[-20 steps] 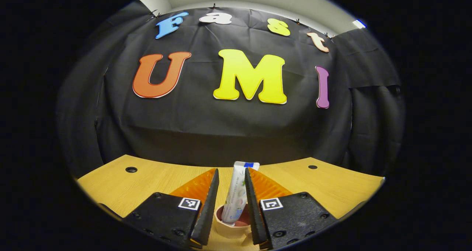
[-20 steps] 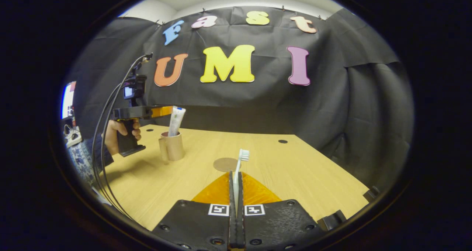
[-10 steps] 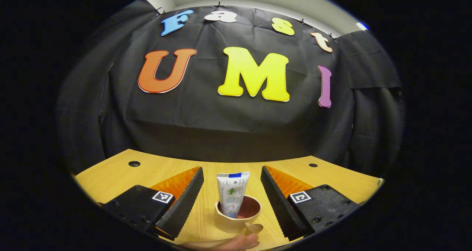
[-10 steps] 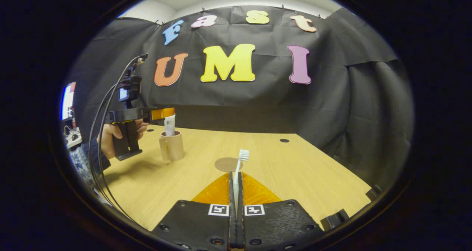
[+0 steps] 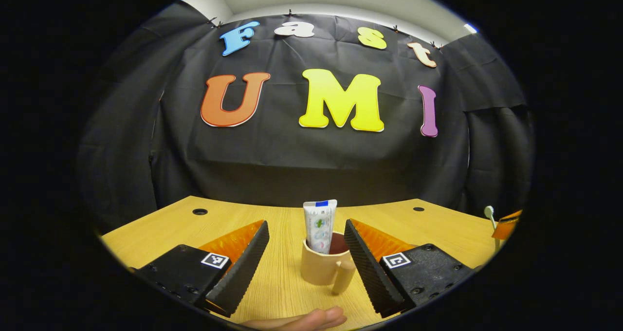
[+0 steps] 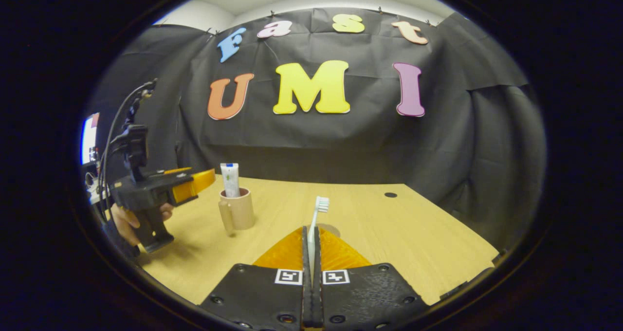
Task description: Put the toothbrush and toothpaste on the desktop into the cup, then pick up the cup and place it on the coaster on the desktop.
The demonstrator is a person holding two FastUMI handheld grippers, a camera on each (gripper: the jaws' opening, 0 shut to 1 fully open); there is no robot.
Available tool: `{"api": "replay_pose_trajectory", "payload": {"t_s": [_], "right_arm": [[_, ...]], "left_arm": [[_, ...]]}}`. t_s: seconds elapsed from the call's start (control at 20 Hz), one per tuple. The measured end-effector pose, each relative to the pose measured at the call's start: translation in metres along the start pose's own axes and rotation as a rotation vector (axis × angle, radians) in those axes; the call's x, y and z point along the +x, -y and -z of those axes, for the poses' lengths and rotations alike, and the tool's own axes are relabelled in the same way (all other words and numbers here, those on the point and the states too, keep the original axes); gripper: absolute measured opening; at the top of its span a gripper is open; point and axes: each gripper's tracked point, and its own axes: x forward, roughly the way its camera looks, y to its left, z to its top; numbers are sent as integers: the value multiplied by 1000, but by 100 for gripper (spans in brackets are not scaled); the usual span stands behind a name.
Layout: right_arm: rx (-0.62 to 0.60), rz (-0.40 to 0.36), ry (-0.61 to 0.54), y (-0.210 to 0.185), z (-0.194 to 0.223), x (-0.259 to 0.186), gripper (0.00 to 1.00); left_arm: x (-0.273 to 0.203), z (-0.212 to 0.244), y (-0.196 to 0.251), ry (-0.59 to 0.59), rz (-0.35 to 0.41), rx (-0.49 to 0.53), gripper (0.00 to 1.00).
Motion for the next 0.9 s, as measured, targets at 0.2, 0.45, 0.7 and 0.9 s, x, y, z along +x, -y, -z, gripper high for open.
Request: {"api": "replay_pose_trajectory", "payload": {"t_s": [0.2, 0.45, 0.7, 0.9], "right_arm": [[-11, -14, 43, -28, -36, 25, 0], [-36, -57, 136, -69, -91, 63, 0], [-64, -113, 178, -122, -118, 108, 0], [-58, -159, 187, -166, -122, 137, 0]], "left_arm": [[-40, -10, -14, 15, -38, 6, 98], [-95, -21, -32, -4, -89, -16, 98], [-132, -33, -48, 10, -129, -5, 98], [-137, -33, -58, 16, -141, -16, 98]]}}
